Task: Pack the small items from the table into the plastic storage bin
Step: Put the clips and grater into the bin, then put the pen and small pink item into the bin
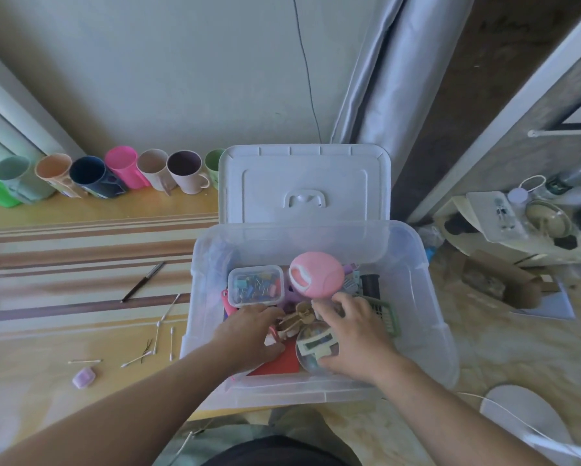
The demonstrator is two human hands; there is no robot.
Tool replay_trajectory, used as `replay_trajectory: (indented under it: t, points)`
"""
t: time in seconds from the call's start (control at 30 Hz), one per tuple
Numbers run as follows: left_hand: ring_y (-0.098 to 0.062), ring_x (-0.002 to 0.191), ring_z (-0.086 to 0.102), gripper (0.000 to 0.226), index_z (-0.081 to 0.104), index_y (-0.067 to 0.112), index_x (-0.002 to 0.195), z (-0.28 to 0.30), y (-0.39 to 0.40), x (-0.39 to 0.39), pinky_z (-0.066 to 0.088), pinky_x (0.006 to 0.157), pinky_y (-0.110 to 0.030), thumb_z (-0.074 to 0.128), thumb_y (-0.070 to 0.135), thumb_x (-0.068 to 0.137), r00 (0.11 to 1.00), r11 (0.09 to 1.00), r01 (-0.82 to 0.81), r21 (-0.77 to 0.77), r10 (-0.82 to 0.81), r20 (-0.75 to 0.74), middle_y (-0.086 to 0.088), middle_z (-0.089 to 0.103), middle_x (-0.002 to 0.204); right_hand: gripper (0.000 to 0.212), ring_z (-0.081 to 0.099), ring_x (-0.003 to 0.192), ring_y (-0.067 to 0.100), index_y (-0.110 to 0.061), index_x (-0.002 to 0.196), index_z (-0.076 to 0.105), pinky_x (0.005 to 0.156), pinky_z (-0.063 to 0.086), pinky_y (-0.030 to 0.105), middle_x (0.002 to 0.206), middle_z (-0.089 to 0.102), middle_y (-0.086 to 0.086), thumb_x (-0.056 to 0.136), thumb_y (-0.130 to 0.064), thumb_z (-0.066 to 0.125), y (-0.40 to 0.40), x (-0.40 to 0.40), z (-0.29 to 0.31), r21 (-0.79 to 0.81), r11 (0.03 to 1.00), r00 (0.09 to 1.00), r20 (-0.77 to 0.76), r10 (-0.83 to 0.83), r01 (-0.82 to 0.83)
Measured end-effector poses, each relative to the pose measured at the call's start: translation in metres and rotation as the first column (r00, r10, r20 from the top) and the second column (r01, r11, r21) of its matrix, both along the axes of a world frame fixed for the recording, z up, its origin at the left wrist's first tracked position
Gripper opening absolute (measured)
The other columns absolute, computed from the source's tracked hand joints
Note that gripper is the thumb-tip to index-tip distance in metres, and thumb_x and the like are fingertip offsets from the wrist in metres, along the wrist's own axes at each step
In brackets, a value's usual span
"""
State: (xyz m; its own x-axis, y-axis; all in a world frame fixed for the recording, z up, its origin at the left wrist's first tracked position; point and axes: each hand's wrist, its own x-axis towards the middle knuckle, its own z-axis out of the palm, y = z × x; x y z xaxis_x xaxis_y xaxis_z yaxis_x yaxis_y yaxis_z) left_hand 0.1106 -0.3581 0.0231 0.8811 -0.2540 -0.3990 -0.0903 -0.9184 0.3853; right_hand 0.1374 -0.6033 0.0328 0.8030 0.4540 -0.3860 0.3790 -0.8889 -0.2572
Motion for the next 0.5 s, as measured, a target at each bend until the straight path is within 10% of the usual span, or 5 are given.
replay_trajectory:
  t: [0.27, 0.5]
  points:
    - [-0.025, 0.125, 0.051, 0.031, 0.064, 0.032, 0.12, 0.033, 0.059, -0.047, 0.044, 0.104, -0.041, 0.059, 0.049, 0.095, 0.886, 0.993, -0.012, -0.121, 0.067, 0.458, 0.001, 0.056, 0.13, 0.086, 0.045, 0.13, 0.038, -0.038, 0.145, 0.041, 0.099, 0.049, 0.057, 0.147, 0.04, 0.006, 0.071, -0.057, 0.078, 0.065, 0.004, 0.0, 0.112, 0.988, 0.979, 0.187, 0.082, -0.104]
    - [-0.024, 0.128, 0.043, 0.04, 0.053, 0.029, 0.133, 0.008, 0.181, -0.073, 0.041, 0.106, -0.042, 0.048, 0.047, 0.098, 0.773, 0.862, -0.444, -0.243, 0.506, 0.383, 0.002, 0.048, 0.135, 0.042, 0.054, 0.113, 0.034, -0.026, 0.12, 0.068, 0.094, 0.045, 0.047, 0.125, 0.055, 0.006, 0.079, -0.034, 0.068, 0.19, -0.001, 0.018, 0.414, 0.878, 0.942, 0.317, 0.109, -0.24]
